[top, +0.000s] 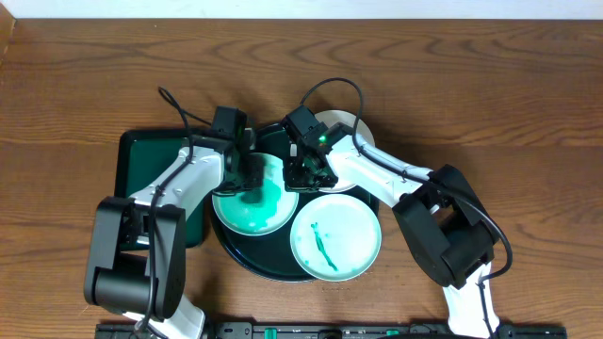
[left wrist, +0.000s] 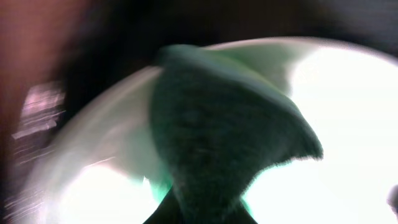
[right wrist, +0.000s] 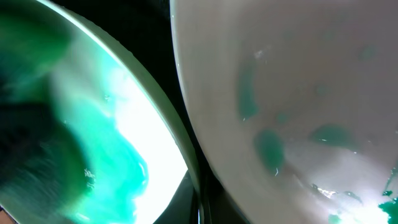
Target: Clean dirty plates on tray and stack at the side
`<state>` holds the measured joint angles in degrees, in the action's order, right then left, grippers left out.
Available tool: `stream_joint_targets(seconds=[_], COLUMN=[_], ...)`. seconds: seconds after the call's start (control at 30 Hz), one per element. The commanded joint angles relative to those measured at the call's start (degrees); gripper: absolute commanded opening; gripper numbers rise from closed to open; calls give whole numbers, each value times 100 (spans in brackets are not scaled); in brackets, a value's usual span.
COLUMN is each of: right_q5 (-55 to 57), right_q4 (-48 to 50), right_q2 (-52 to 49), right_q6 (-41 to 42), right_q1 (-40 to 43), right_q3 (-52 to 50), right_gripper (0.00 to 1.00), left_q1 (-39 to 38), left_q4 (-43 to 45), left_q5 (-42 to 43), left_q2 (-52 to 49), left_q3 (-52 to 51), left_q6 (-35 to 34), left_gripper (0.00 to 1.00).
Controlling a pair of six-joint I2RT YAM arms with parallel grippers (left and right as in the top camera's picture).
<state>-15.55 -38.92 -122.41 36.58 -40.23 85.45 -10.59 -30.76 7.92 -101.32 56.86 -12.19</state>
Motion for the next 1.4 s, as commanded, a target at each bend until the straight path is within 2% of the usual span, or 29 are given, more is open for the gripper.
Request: stream_joint_targets(seconds=[0.0, 0.07, 0.17, 0.27, 0.3, 0.33, 0.4, 0.47, 0.63, 0.73, 0.83, 0.93, 1.0, 1.2, 1.37], right_q5=[223, 223, 223, 223, 229, 256, 284, 339, 350, 350, 350, 350, 350, 345, 348], right_q4=[20, 20, 13, -7, -17, -31, -35, -57, -98, -92, -92, -98, -103, -87, -15], right_q2=[-146, -146, -146, -146, -146, -146, -146, -146, -146, -146, -146, -146, -146, -146, -146], right_q6=[-24, -26, -26, -48, -48, -48, -48, -48, -46, -44, -44, -46, -48, -44, -44], right_q1=[66, 66, 66, 66, 66, 66, 66, 66, 66, 66, 68, 66, 68, 87, 92], right_q3=[-7, -7, -7, -7, -7, -7, -7, -7, -7, -7, -7, -7, -7, -7, -7], right_gripper=[1, 1, 1, 1, 1, 1, 1, 1, 1, 1, 1, 1, 1, 1, 1], left_q1=[105, 98, 90, 87, 85, 87, 87, 87, 92, 92, 105, 157, 212, 243, 256], left_q4=[-557, -800, -992, -1113, -1130, -1143, -1150, -1108, -549, -83, 162, 197, 70, -955, -1862], left_q5=[-2671, -2553, -1742, -328, 667, 1309, 2253, 2752, 2776, 2413, 1585, 275, -313, -734, -737], left_q2=[-280, -280, -280, -280, -280, -280, -280, -280, -280, -282, -282, -280, -260, 28, 507], left_q3=[-219, -219, -219, -219, -219, -219, -219, -219, -219, -219, -219, -210, -122, 704, 1440], left_q6=[-935, -1029, -1016, -669, -238, 83, 529, 660, 658, 595, 337, -225, -584, -601, -595], left_gripper=[7, 7, 7, 7, 7, 7, 8, 7, 7, 7, 7, 7, 7, 7, 7])
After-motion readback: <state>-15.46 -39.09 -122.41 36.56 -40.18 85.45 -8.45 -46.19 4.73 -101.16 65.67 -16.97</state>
